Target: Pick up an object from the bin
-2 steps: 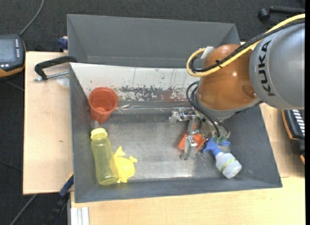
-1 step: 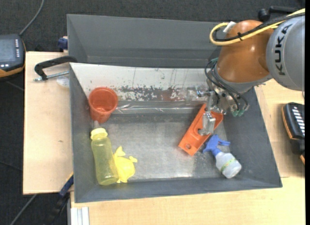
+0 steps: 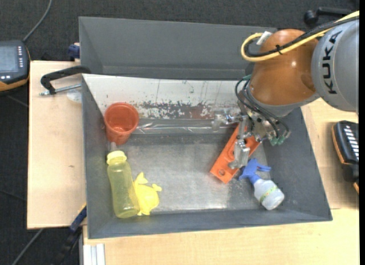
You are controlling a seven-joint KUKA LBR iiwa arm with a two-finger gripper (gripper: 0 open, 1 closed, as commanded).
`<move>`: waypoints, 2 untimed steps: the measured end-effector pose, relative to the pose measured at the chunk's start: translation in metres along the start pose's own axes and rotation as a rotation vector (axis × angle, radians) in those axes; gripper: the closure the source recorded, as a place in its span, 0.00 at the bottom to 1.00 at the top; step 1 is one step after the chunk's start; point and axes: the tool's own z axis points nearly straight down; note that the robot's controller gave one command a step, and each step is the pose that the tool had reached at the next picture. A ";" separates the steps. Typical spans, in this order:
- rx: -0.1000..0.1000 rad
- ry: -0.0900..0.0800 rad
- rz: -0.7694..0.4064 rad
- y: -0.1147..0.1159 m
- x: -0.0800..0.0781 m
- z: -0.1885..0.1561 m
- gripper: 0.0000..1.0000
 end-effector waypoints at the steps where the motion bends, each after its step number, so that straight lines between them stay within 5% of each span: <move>1: 0.008 -0.016 -0.294 -0.025 -0.014 0.047 0.00; 2: -0.002 -0.002 -0.486 -0.032 0.001 0.087 1.00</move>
Offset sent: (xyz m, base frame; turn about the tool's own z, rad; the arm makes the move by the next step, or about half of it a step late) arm 0.0067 -0.0323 -0.0885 -0.4892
